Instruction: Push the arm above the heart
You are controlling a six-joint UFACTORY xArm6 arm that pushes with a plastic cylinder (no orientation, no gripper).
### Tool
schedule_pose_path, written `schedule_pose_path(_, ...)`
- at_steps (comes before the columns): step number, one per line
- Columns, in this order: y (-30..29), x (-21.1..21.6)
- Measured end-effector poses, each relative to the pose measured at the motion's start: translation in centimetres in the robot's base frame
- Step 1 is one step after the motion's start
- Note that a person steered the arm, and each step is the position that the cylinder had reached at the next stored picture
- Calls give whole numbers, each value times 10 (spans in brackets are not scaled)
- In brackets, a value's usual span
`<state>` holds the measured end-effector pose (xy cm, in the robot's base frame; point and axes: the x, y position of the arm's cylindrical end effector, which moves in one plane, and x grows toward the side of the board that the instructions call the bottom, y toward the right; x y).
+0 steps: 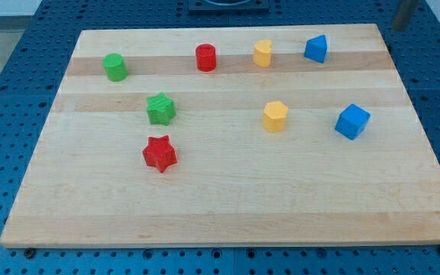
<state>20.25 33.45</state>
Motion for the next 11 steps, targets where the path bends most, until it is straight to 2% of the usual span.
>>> schedule_pose_path(2, -28, 15)
schedule_pose_path(4, -70, 10)
schedule_pose_path(5, -72, 10)
schedule_pose_path(6, -112, 21)
schedule_pose_path(8, -136, 22)
schedule_pose_path(9, -188, 22)
schedule_pose_path(11, -238, 11)
